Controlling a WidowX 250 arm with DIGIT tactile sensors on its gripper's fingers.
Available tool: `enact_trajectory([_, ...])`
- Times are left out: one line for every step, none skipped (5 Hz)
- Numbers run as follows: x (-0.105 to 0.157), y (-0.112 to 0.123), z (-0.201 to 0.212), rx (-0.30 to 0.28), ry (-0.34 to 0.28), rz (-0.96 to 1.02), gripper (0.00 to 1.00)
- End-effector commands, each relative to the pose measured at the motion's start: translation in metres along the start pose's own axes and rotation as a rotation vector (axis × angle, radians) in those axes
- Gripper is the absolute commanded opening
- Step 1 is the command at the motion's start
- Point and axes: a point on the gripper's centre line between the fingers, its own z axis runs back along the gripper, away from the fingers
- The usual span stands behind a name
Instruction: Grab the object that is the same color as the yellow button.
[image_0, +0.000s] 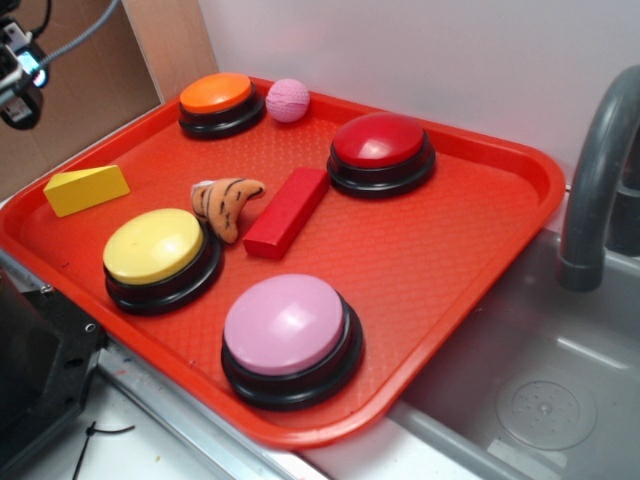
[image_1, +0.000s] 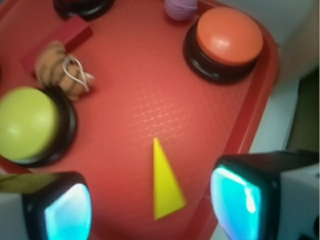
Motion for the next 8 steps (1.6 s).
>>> enact_trajectory([0.003,0.014,-0.026,0.013,-0.010,-0.091,1.00])
enact_trajectory([0.000,0.009,-0.040,0.014,0.039,-0.088,1.00])
enact_trajectory([-0.004,0.013,-0.061,-0.016,0.080,-0.082,1.00])
enact_trajectory([-0.010,0.010,-0.074,-0.025,0.119,-0.088,1.00])
enact_trajectory([-0.009,0.005,-0.079,-0.027,0.129,-0.106,1.00])
enact_trajectory([-0.002,0.001,-0.081,-0.031,0.158,-0.065,0.00])
enact_trajectory([-0.001,0.002,-0.084,-0.012,0.190,-0.047,0.00])
enact_trajectory([0.000,0.004,-0.088,0.019,0.243,-0.028,0.00])
